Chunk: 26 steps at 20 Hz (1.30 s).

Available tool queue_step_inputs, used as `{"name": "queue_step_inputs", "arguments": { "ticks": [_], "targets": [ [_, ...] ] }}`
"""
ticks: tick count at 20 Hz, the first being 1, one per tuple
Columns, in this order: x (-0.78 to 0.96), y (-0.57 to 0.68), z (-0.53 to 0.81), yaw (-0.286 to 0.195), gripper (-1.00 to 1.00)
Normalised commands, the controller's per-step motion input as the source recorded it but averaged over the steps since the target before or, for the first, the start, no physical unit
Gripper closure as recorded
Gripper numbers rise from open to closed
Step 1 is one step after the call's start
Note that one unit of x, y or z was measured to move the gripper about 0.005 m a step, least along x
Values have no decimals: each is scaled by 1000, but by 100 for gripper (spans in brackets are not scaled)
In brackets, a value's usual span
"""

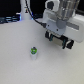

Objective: Open the kcup holder, insert the kcup into the holder, and close the kcup holder

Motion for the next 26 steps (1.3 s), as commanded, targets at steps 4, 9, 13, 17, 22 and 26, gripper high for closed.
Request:
{"name": "queue_step_inputs", "arguments": {
  "ticks": [4,9,13,17,22,26],
  "targets": [
    [145,-412,452,-209,-100],
    [30,-474,397,-248,-100],
    [-16,-413,359,-267,-100],
    [-106,-324,284,-292,-100],
    [-204,-338,51,-285,-100],
    [-290,-349,-51,-279,-100]
  ]
}}
